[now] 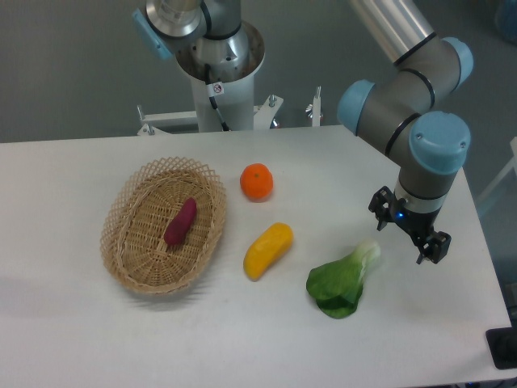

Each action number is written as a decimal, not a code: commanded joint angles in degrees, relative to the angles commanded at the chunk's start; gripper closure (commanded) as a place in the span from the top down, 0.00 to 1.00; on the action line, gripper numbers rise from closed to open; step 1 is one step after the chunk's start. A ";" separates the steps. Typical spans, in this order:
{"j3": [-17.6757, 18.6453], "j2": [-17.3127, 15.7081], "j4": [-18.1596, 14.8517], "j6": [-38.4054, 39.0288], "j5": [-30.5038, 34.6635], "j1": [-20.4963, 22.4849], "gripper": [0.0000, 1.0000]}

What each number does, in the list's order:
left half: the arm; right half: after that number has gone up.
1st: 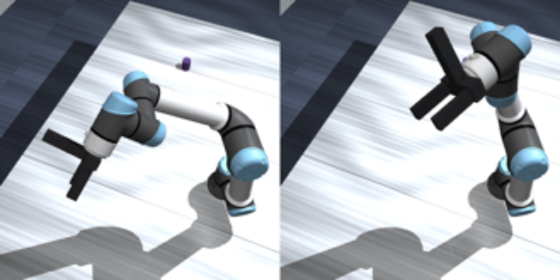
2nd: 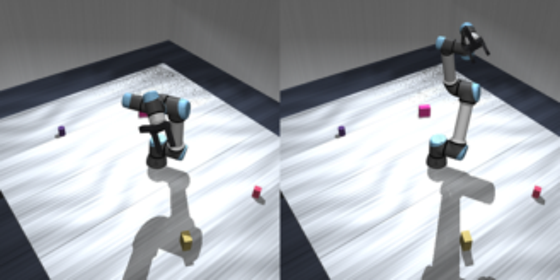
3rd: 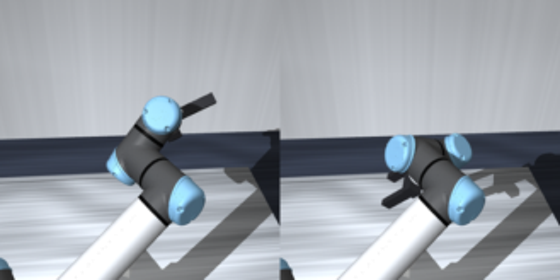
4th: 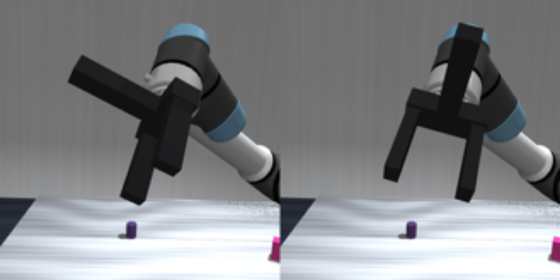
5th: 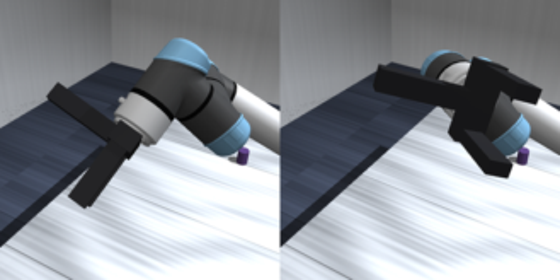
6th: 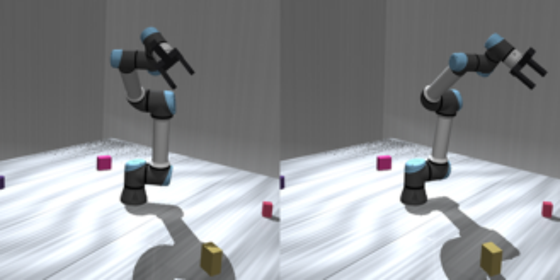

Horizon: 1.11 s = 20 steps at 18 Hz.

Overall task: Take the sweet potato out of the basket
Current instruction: 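Move the gripper over the basket above the purple sweet potato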

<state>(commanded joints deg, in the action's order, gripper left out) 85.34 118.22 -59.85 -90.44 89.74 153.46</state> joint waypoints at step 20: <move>2.19 -1.05 0.00 22.67 -1.50 -11.16 1.00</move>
<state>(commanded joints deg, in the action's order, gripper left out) 87.53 117.16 -59.85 -67.77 88.24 142.30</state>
